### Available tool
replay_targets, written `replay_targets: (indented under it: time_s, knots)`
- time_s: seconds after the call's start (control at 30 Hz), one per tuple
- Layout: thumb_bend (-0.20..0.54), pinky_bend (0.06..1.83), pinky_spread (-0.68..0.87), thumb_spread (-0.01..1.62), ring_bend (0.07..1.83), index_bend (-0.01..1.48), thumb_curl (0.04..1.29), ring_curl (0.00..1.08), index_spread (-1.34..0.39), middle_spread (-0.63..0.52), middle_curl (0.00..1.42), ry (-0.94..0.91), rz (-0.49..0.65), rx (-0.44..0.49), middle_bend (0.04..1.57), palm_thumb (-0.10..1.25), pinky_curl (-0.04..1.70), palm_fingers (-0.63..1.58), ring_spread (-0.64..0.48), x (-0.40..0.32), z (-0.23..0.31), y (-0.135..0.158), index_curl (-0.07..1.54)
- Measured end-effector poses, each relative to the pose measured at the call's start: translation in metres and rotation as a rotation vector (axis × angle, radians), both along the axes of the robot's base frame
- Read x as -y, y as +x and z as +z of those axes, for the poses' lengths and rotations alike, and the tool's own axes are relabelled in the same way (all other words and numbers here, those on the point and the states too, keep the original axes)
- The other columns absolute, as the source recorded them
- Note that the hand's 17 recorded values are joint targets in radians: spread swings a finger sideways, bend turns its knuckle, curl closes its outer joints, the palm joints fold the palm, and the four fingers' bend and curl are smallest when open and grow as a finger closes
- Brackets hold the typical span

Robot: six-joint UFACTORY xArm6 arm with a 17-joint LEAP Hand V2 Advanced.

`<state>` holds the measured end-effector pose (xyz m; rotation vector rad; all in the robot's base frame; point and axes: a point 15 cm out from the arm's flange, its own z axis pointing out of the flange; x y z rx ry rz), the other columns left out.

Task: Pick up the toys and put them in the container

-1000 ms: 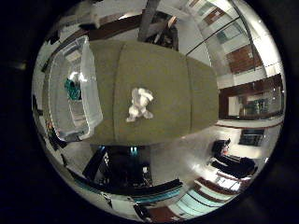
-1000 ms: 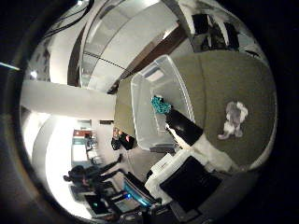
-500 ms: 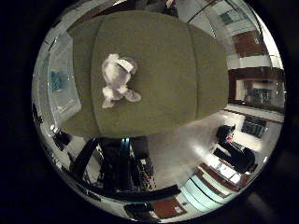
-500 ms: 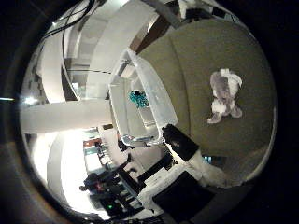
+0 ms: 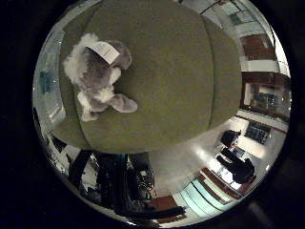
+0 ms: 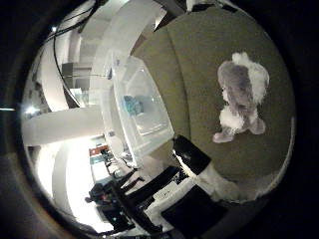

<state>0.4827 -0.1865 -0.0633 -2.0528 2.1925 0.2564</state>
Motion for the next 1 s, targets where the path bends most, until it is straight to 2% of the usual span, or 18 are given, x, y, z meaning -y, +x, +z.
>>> replay_targets:
  time_s: [0.23,0.37,0.73,1.0]
  knots:
    - [-0.023,0.49,0.42,1.09,0.28,0.18,0.36,0.25,-0.30,0.09,0.29,-0.014,0.014,0.006,0.18,0.63,0.20,0.08,0.20,0.009,-0.022,0.022,0.33]
    - [-0.022,0.49,0.42,1.09,0.27,0.18,0.35,0.25,-0.30,0.10,0.29,-0.012,0.020,-0.003,0.18,0.63,0.19,0.09,0.20,0.005,-0.033,0.025,0.33]
    - [-0.022,0.51,0.43,1.09,0.27,0.18,0.34,0.26,-0.30,0.10,0.29,0.002,0.047,-0.058,0.19,0.64,0.16,0.12,0.20,-0.009,-0.062,0.007,0.32]
    - [-0.022,0.54,0.44,1.08,0.32,0.17,0.34,0.26,-0.30,0.07,0.30,-0.006,0.051,-0.104,0.18,0.64,0.14,0.24,0.20,-0.011,-0.085,-0.005,0.32]
